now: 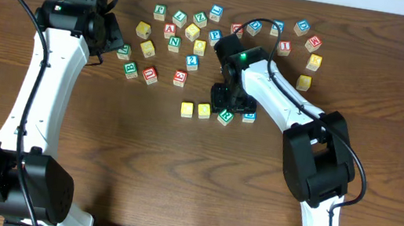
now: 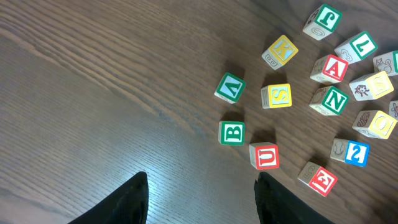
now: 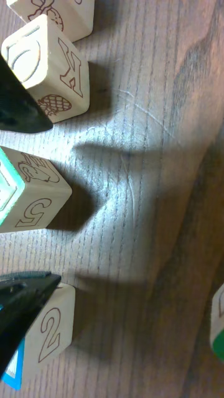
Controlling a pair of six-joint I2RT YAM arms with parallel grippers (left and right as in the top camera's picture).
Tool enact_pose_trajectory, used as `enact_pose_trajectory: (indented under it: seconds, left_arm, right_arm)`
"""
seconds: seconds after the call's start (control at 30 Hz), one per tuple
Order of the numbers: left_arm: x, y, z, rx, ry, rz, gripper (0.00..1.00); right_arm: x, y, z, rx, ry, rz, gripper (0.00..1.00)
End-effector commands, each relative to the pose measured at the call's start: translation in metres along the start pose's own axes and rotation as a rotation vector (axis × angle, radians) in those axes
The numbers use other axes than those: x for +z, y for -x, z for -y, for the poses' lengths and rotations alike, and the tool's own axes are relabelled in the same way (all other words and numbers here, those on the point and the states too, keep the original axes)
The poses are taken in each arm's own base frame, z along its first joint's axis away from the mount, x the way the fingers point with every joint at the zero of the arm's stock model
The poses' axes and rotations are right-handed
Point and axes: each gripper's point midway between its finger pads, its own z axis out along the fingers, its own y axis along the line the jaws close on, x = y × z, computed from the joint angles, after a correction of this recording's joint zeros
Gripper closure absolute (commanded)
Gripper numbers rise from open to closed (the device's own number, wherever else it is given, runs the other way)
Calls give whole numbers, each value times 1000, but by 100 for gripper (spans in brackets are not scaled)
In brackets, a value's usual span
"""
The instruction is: Spell out CORL
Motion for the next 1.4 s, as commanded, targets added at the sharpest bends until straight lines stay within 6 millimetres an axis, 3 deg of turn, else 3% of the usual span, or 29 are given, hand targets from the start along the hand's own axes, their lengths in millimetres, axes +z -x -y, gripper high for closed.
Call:
enact_pose_trajectory:
  seconds: [0.0,0.33,0.67,0.93,1.13,1.37]
  left_arm:
    - [2,0,-3,-8,16,-2,46]
    - [2,-1,-3,-7,16,-3,46]
    - [2,-1,-3,-7,16,-3,46]
    - [2,-1,-3,-7,16,-3,46]
    - [2,-1,-3,-7,16,-3,46]
    - [2,-1,-3,-7,16,-3,46]
  right_arm:
    - [-11,11,0,2,8,33,39]
    - [-29,15,-3,-50,8,36,47]
    - [-34,-19,-1,-45,22,-110,44]
    - [-35,-23,7,-46,-21,-125,60]
    - [-36,-26,21,-49,-96,-130,62]
    - [-35,-28,22,-49,-102,-139,66]
